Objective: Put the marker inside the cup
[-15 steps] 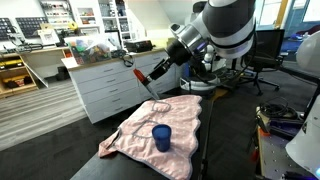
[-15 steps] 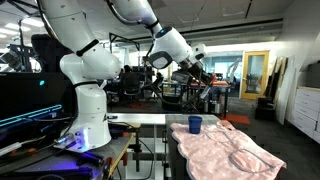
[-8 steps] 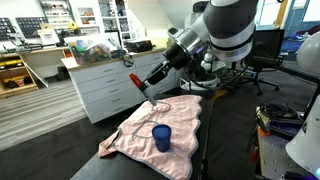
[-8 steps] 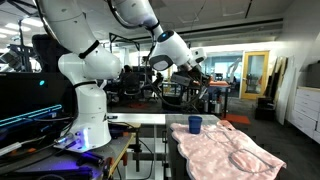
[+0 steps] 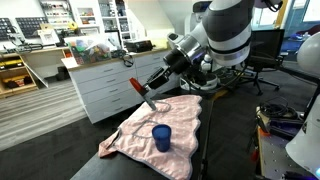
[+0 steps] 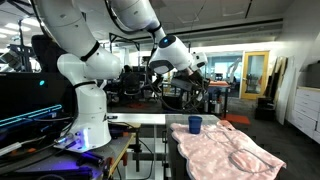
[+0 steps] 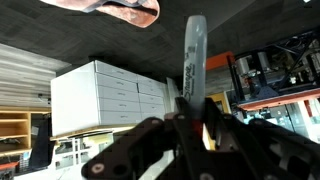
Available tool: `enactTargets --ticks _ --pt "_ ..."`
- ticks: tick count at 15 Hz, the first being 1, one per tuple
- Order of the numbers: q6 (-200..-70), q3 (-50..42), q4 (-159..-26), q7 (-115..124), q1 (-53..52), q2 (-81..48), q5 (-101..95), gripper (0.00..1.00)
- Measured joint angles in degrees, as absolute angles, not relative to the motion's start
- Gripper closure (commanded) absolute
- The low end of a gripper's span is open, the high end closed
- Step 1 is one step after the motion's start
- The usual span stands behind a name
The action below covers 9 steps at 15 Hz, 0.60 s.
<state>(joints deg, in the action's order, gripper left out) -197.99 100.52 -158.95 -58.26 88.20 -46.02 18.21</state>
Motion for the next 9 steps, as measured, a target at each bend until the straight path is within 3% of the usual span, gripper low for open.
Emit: enactTargets --ticks 9 --pt "-197.86 94.31 -158.94 -64.97 86.35 -52.08 16.14 0.93"
